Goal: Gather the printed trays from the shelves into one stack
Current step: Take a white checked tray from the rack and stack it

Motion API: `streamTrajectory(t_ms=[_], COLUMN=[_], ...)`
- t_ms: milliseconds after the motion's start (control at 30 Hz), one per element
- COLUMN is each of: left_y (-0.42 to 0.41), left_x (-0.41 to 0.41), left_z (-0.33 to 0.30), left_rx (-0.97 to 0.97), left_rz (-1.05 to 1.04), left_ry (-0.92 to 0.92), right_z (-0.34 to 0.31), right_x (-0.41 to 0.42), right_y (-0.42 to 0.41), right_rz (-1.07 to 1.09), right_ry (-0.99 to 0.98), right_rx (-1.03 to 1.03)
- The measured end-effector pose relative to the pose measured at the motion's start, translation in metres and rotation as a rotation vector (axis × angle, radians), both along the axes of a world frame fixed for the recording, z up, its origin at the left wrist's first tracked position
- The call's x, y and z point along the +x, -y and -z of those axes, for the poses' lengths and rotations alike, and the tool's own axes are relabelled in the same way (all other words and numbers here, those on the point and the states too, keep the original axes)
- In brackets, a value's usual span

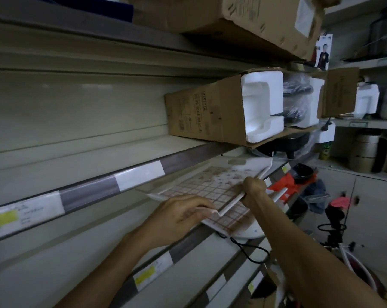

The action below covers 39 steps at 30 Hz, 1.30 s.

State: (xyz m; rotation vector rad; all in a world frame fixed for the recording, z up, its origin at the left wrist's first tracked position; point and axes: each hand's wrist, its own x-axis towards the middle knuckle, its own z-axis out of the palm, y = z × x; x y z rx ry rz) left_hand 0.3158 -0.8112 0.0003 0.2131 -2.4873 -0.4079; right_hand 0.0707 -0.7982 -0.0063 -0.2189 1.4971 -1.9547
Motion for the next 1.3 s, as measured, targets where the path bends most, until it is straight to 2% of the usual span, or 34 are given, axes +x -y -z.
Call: streamTrajectory(t_ms=[167, 433, 600, 667, 767, 933, 1167, 1300], left_y=[-0.042, -0.091, -0.120, -0.136, -0.169, -0.224, -0.290, -0.320], left_x=[0.010, 0.035, 0.066, 0.082, 0.099, 0.129, 0.184, 0.232], left_z=[-0.011, -0.003, 0.009, 0.016, 0.028, 0.062, 0.090, 0.091], left_rx=[0.264, 0.393, 0.431, 0.563, 0.876, 1.078, 1.060, 0.994], left_rz=[-0.143, -0.445, -0.677, -0.712, -0.693, -0.689, -0.854, -1.039], left_ry=[-0.119, -0.168, -0.067, -0.018, -0.073, -0.257, -0.439, -0.489], right_z=[-0.011, -0.011, 0.005, 0.015, 0.028, 0.050, 0.075, 0.080], right_x=[0.000, 0.010, 0.017, 0.022, 0.037, 0.070, 0.135, 0.188], right_y=[-0.057, -0.149, -0.199, -0.215, -0.238, -0.267, -0.267, -0.260], right_rz=[-0.026, -0.100, -0.201, -0.241, -0.333, -0.485, -0.650, -0.753], right_ry=[-0.139, -0.207, -0.246, -0.268, -0.289, -0.281, -0.302, -0.313], right_rx=[0.021, 0.000, 0.023, 0.045, 0.041, 0.010, -0.070, -0.099])
